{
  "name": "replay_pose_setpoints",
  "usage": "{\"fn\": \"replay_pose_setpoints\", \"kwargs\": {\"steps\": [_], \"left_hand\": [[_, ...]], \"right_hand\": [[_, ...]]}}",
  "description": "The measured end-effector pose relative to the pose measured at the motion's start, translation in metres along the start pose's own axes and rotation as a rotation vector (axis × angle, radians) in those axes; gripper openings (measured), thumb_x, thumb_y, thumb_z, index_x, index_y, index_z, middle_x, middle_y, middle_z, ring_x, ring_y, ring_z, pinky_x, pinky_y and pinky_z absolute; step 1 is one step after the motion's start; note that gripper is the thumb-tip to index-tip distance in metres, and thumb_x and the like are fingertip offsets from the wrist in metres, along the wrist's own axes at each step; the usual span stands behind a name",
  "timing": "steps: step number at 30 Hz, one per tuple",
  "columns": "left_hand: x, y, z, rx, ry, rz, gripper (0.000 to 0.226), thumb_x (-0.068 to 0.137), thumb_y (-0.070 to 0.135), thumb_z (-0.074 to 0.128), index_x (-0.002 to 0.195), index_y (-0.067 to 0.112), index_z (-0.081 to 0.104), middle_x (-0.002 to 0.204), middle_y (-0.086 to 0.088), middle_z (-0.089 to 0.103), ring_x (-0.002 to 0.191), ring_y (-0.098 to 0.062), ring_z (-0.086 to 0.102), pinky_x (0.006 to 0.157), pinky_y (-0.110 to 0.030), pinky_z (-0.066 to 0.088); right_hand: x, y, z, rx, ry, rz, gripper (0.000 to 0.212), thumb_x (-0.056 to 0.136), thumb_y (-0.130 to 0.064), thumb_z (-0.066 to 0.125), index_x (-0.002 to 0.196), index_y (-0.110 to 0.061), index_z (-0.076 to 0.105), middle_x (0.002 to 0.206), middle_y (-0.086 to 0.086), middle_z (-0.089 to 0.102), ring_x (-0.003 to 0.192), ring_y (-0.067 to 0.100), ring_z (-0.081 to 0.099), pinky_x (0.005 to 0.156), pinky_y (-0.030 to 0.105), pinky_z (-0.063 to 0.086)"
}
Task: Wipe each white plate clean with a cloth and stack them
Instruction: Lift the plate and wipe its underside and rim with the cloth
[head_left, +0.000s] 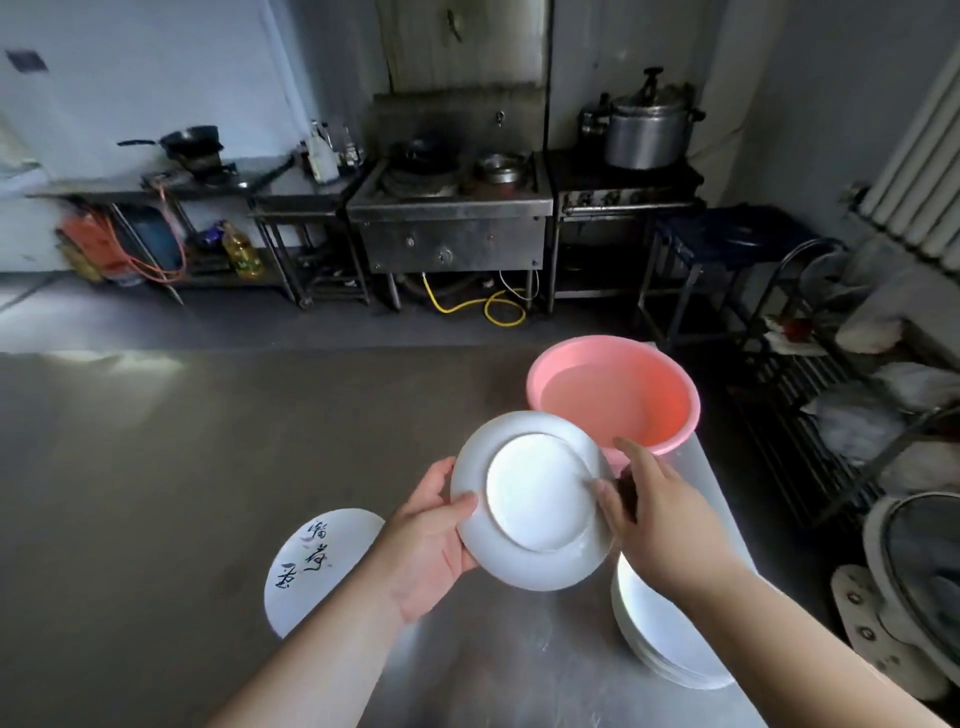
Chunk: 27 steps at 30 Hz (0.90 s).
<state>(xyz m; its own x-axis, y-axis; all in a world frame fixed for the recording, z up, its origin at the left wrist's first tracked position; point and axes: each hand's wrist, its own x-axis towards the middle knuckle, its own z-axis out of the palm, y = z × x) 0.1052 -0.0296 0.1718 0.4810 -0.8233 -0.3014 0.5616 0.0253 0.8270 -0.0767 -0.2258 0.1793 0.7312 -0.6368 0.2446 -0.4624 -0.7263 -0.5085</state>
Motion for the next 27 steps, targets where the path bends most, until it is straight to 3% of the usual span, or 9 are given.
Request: {"fn": "replay_pose_setpoints", "kwargs": {"steps": [4, 7, 10, 12, 15, 18, 22, 25, 27], "left_hand": [[-0.016, 0.004, 0.017, 0.048, 0.016, 0.065, 0.06, 0.088, 0.018, 0.065, 0.146, 0.019, 0.05, 0.143, -0.013, 0.064, 0.133, -0.04, 0.06, 0.102, -0.059, 0.049], [-0.028, 0.004, 0.029, 0.039, 0.017, 0.087, 0.06, 0.087, 0.017, 0.065, 0.146, 0.02, 0.051, 0.142, -0.013, 0.065, 0.134, -0.04, 0.059, 0.1, -0.058, 0.05], [-0.036, 0.003, 0.04, 0.039, 0.021, 0.1, 0.059, 0.087, 0.017, 0.065, 0.144, 0.019, 0.052, 0.14, -0.014, 0.067, 0.127, -0.038, 0.064, 0.098, -0.056, 0.051], [-0.04, 0.002, 0.046, 0.042, 0.018, 0.105, 0.058, 0.087, 0.017, 0.064, 0.144, 0.018, 0.052, 0.139, -0.015, 0.067, 0.126, -0.038, 0.064, 0.099, -0.056, 0.051], [-0.044, 0.002, 0.056, 0.033, 0.008, 0.12, 0.057, 0.088, 0.017, 0.064, 0.144, 0.018, 0.052, 0.14, -0.016, 0.067, 0.132, -0.04, 0.061, 0.102, -0.057, 0.049], [-0.048, 0.005, 0.064, 0.006, 0.006, 0.15, 0.058, 0.089, 0.015, 0.065, 0.145, 0.017, 0.052, 0.14, -0.018, 0.066, 0.124, -0.036, 0.066, 0.097, -0.054, 0.054], [-0.049, 0.01, 0.069, -0.055, 0.032, 0.182, 0.053, 0.092, 0.005, 0.065, 0.142, 0.011, 0.053, 0.133, -0.023, 0.068, 0.107, -0.033, 0.071, 0.074, -0.043, 0.06], [-0.048, 0.013, 0.067, -0.068, 0.061, 0.194, 0.043, 0.102, 0.002, 0.054, 0.144, 0.011, 0.051, 0.134, -0.023, 0.068, 0.11, -0.033, 0.072, 0.077, -0.045, 0.061], [-0.05, 0.011, 0.067, -0.071, 0.059, 0.187, 0.049, 0.098, 0.003, 0.059, 0.145, 0.011, 0.05, 0.136, -0.024, 0.067, 0.112, -0.036, 0.07, 0.081, -0.047, 0.061]], "right_hand": [[0.005, -0.002, -0.026, 0.067, 0.163, 0.049, 0.035, 0.102, -0.032, 0.06, 0.134, -0.019, 0.066, 0.115, -0.007, 0.067, 0.093, 0.015, 0.063, 0.077, 0.025, 0.049], [0.005, -0.017, -0.04, 0.254, 0.293, -0.092, 0.032, 0.101, -0.013, 0.063, 0.132, -0.019, 0.068, 0.118, -0.011, 0.066, 0.108, 0.007, 0.061, 0.091, 0.016, 0.045], [0.006, -0.036, -0.045, 0.338, 0.39, -0.274, 0.037, 0.101, -0.005, 0.058, 0.138, -0.01, 0.063, 0.131, -0.005, 0.062, 0.124, 0.002, 0.054, 0.107, 0.016, 0.04], [0.008, -0.047, -0.045, 0.337, 0.289, -0.372, 0.041, 0.102, -0.005, 0.059, 0.143, -0.007, 0.06, 0.14, 0.001, 0.06, 0.133, 0.007, 0.051, 0.115, 0.026, 0.039], [0.006, -0.057, -0.037, 0.132, 0.038, -0.483, 0.053, 0.106, -0.02, 0.058, 0.155, -0.005, 0.047, 0.162, 0.009, 0.044, 0.148, 0.029, 0.042, 0.123, 0.047, 0.032], [-0.003, -0.059, -0.033, -0.093, -0.008, -0.523, 0.066, 0.109, -0.049, 0.042, 0.162, -0.011, 0.035, 0.174, 0.007, 0.018, 0.158, 0.037, 0.022, 0.128, 0.052, 0.019], [-0.036, -0.054, -0.026, -0.13, -0.011, -0.606, 0.081, 0.106, -0.066, 0.034, 0.165, -0.011, 0.027, 0.175, 0.007, 0.012, 0.157, 0.038, 0.024, 0.127, 0.048, 0.024], [-0.062, -0.044, -0.02, -0.189, -0.036, -0.667, 0.086, 0.103, -0.073, 0.035, 0.166, -0.015, 0.026, 0.176, 0.004, 0.013, 0.158, 0.036, 0.023, 0.124, 0.053, 0.032], [-0.058, -0.039, -0.025, -0.248, -0.052, -0.677, 0.085, 0.103, -0.074, 0.033, 0.166, -0.018, 0.027, 0.175, 0.004, 0.014, 0.16, 0.037, 0.018, 0.124, 0.059, 0.03]]}}
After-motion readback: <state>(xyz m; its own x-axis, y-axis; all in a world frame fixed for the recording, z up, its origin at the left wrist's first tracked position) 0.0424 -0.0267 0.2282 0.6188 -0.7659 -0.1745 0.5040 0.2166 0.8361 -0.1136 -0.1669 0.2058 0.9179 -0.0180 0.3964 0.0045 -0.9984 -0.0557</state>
